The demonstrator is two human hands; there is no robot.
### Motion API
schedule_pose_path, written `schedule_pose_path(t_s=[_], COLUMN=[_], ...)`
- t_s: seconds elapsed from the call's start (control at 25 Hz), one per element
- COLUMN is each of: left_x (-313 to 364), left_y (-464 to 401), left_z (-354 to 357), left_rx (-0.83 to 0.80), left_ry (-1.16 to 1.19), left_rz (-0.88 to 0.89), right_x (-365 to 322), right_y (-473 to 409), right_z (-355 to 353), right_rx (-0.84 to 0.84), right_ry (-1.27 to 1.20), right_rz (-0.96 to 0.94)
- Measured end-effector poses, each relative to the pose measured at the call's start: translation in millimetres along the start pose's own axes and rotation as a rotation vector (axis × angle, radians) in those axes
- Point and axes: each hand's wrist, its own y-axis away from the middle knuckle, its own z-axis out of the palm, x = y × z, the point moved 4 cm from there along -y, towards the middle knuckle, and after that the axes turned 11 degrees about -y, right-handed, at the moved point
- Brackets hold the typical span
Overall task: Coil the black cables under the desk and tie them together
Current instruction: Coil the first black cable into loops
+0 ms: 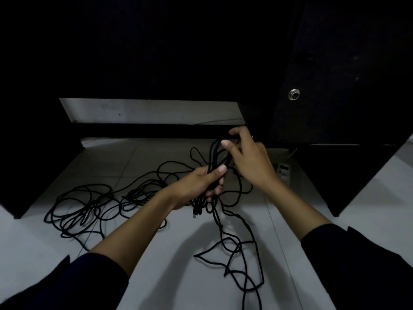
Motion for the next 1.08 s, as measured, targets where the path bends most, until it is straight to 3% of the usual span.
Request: schedule_pose_path(t_s=[0.28, 0.68, 1.0, 1.08], left_x=[5.3, 9.0, 9.6, 6.4], left_y=[-2.3, -2.7, -5.3, -5.8], left_z=[0.4, 6.5, 4.4, 0.2], left_rx=[-0.007, 0.084, 0.238, 0.247], left_ry=[-0.090, -0.058, 0.010, 0.034], left_rz=[0.028, 0.088, 0.151, 0.142], right_x=[4.2, -9.3, -5.3, -1.8], right_y=[-2.9, -10.2, -11.6, -8.5], right_z=[12.0, 7.3, 1.2, -2.0], right_rx=[0.019, -0.031, -0.081, -0.116], right_ry=[-0.729, -0.613, -0.786, -0.733], right_rz=[0.175, 0.061, 0.179, 0.239])
